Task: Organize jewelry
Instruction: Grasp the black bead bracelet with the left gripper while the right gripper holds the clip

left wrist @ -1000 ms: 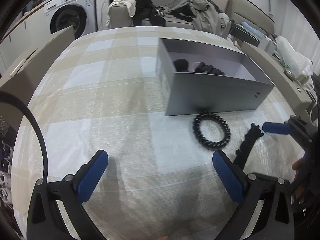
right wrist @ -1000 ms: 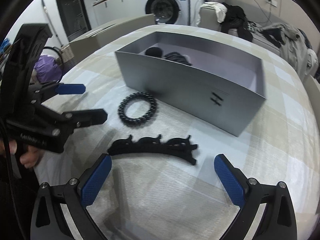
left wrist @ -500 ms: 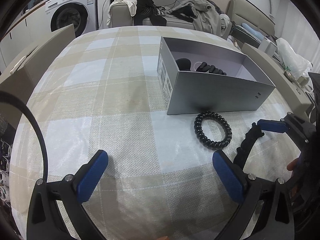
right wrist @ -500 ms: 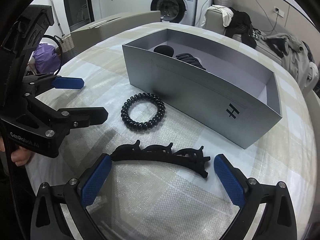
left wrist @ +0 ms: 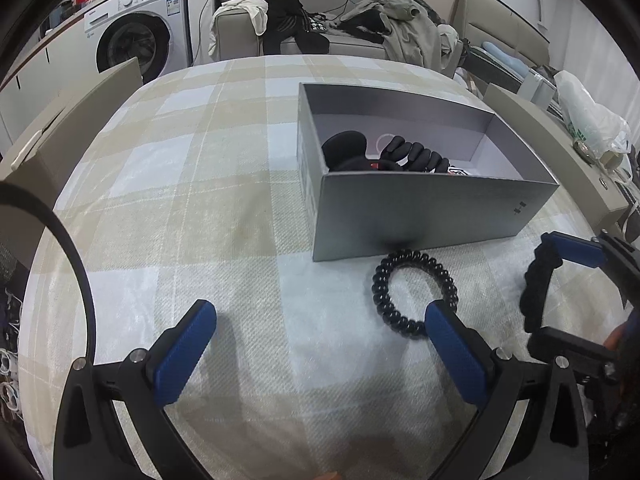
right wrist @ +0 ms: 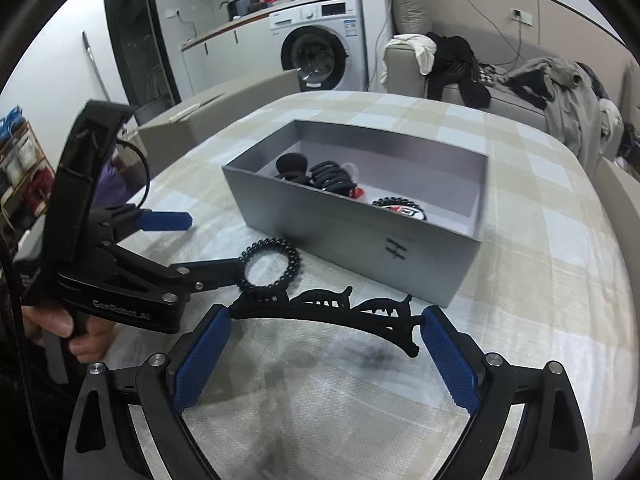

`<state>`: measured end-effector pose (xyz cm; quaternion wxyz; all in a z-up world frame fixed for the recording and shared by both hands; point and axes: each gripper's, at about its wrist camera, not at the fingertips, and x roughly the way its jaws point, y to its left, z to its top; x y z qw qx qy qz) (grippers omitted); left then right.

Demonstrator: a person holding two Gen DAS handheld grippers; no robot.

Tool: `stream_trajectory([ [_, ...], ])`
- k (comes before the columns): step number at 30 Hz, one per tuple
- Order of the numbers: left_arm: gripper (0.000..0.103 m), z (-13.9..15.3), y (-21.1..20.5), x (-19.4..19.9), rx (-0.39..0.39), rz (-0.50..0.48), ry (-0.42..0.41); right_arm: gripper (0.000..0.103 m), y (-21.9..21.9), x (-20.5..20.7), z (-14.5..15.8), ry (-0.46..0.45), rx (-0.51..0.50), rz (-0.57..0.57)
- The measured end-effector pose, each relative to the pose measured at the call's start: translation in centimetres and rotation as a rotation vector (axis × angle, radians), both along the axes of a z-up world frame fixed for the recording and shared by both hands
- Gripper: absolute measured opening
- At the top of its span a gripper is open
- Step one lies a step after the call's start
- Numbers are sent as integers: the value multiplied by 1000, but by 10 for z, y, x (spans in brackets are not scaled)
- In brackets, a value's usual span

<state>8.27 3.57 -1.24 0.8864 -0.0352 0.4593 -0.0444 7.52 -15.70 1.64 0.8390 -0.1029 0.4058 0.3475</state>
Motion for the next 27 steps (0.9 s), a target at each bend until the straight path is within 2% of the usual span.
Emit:
stream_trajectory([
  [2, 98, 0, -2, 2, 9, -6, -4, 96, -4, 0, 1, -5, 9, -12],
  [6, 70, -1, -3, 6, 21, -18, 1, 96, -9, 1, 3, -5, 23, -27],
  [7, 66, 0, -4, 6, 28, -20, -2, 96, -9, 1, 3, -5, 25, -29],
  [9, 48, 1, -4, 6, 25, -33, -10, 96, -11, 2, 3, -5, 31, -32],
  [15, 10, 2, -13, 0, 27, -100, -39, 96, -13, 2, 4, -7, 35, -34],
  [17, 5, 2, -17, -2, 37, -117, -47, 96, -12, 3, 4, -7, 35, -35],
  [27, 5, 11, -12, -7, -5, -127, -80, 96, -12, 1, 9, -27, 42, -41],
])
